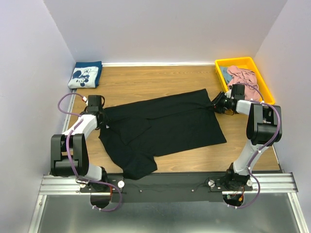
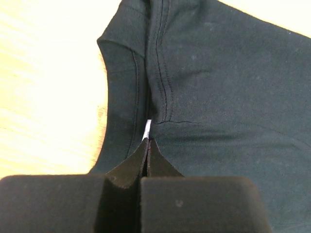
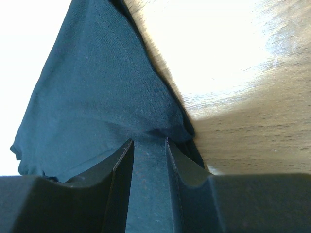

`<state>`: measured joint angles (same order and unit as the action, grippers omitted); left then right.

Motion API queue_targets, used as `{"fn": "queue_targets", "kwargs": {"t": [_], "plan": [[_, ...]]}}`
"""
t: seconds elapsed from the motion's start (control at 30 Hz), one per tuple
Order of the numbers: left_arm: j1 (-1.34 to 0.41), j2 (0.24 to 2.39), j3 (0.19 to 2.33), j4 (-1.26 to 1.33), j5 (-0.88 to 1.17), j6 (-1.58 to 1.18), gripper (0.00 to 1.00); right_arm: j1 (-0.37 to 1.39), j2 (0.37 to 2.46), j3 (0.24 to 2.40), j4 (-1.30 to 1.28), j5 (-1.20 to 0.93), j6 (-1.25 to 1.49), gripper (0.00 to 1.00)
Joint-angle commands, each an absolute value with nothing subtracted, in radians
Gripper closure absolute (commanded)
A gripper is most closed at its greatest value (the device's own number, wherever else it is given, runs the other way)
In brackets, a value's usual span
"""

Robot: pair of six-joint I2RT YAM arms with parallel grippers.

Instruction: Fold and stack the t-shirts

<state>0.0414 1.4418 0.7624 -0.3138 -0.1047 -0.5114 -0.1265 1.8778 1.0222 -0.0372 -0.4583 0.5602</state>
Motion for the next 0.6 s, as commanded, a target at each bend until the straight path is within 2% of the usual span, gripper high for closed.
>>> {"fn": "queue_targets", "kwargs": {"t": [0.0, 0.33, 0.57], "plan": [[0.058, 1.427, 0.804, -0.362, -0.176, -0.469, 1.00, -0.149, 1.891, 1.019, -0.084, -0.373, 0.522, 0.60], [0.057, 1.425, 0.837, -0.374, -0.098, -0.439, 1.00, -0.149, 1.832, 1.057, -0.118, -0.442, 0.548, 0.60], [0.058, 1.417, 0.867, -0.411, -0.117, -0.417, 1.00, -0.141, 1.833, 1.123, -0.117, -0.480, 0.574, 0.60]]}}
